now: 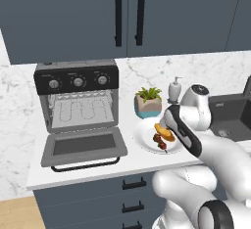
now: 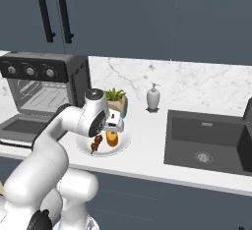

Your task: Pick up the kebab skewer and baguette bread, and place them inside the toaster oven. Close the toaster oven door and start by setting the timer.

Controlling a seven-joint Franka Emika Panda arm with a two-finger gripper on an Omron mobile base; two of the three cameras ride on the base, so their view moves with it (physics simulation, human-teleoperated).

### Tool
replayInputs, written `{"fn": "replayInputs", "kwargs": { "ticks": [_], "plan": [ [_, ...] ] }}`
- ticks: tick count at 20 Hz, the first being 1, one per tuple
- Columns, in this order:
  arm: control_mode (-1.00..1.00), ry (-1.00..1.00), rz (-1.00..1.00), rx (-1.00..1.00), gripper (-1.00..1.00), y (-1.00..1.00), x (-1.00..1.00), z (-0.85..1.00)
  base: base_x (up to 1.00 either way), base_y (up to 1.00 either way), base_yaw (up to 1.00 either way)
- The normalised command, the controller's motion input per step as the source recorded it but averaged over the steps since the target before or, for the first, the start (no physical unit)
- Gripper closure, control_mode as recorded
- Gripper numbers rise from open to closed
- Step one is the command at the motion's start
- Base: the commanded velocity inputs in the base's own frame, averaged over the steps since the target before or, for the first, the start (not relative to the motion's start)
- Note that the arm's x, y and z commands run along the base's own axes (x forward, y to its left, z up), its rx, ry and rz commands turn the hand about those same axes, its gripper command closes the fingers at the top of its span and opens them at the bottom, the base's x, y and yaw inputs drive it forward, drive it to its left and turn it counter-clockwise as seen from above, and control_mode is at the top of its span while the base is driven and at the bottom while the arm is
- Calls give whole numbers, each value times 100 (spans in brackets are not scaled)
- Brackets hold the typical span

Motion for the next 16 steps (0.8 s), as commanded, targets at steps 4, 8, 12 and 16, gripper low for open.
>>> {"fn": "replayInputs", "kwargs": {
  "ticks": [4,8,12,16],
  "plan": [
    [-100,0,0,0,-100,-4,38,-36,0,0,0],
    [-100,0,0,0,-100,-9,30,-35,0,0,0],
    [-100,0,0,0,-100,-15,31,-26,0,0,0],
    [-100,0,0,0,-100,-4,32,-13,0,0,0]
  ]
}}
